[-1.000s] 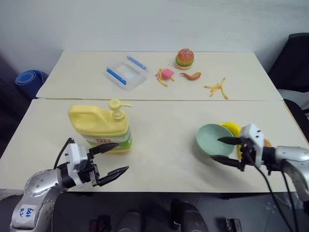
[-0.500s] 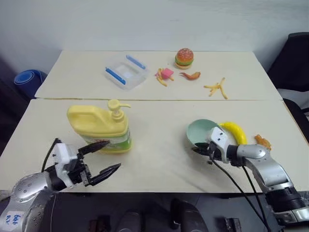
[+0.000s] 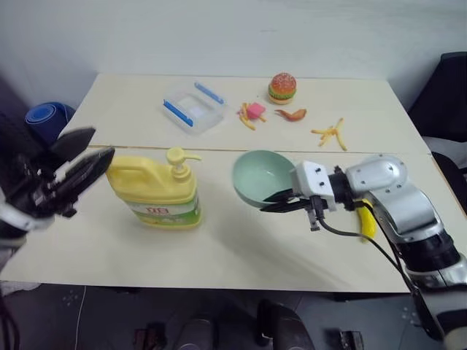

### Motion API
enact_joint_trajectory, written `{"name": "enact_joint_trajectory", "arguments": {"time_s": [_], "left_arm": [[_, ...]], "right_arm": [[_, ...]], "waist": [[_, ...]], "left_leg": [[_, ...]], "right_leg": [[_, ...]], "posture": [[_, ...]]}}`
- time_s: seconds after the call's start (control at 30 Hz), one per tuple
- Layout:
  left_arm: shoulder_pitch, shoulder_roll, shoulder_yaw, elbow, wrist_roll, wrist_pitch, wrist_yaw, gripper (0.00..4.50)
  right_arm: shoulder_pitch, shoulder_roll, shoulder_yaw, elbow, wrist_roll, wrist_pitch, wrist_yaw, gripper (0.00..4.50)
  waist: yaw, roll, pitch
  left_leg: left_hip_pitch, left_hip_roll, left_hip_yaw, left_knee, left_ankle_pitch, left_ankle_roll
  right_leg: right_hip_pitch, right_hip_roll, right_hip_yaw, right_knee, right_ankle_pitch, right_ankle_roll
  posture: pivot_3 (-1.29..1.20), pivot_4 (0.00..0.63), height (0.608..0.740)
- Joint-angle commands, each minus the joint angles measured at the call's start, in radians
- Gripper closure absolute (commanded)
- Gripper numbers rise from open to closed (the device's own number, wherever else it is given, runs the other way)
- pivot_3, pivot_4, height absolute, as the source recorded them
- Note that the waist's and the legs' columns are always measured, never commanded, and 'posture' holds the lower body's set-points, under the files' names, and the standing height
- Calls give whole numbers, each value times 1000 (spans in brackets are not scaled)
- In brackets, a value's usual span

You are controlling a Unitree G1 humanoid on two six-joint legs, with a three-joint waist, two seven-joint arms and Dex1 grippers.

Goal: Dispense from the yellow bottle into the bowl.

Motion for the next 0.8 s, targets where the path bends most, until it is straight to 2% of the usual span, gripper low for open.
{"name": "enact_joint_trajectory", "arguments": {"time_s": [0.03, 0.17, 0.2, 0.43, 0.8], "left_arm": [[-123, 37, -143, 61, 85, 16, -54, 3149], [-256, 24, -263, 116, 157, 15, -112, 4390], [-279, 12, -283, 121, 169, 15, -112, 4475], [-357, -34, -360, 136, 238, 41, -109, 4475], [-357, -10, -452, 152, 339, 161, -102, 4475]], "right_arm": [[-110, 35, 39, -3, -9, 37, 21, 4500], [-201, 79, 70, 19, -33, 58, 11, 4500], [-215, 85, 72, 13, -27, 74, 16, 4500], [-256, 109, 92, -13, -15, 138, 32, 4500], [-283, 144, 84, -26, 14, 206, 17, 4500]], "waist": [[-5, 0, 0], [-19, -2, -1], [-21, -2, -1], [-23, -2, 0], [-24, -2, 0]], "left_leg": [[-1, 0, 0, 0, 0, 0], [-2, 0, 1, 0, 0, 0], [-2, 0, 1, 0, 0, 0], [-2, 0, 0, 0, 2, -2], [0, 1, 0, 0, 4, -5]], "right_leg": [[-1, 1, 0, -1, 0, 0], [-1, 2, -4, -2, 0, 0], [-1, 2, -5, -2, 0, 0], [-1, 0, -5, -1, 1, 1], [-1, -1, -4, 2, 0, 1]], "posture": [[0, 150, 740], [0, 150, 740], [0, 150, 740], [0, 150, 740], [0, 150, 740]]}}
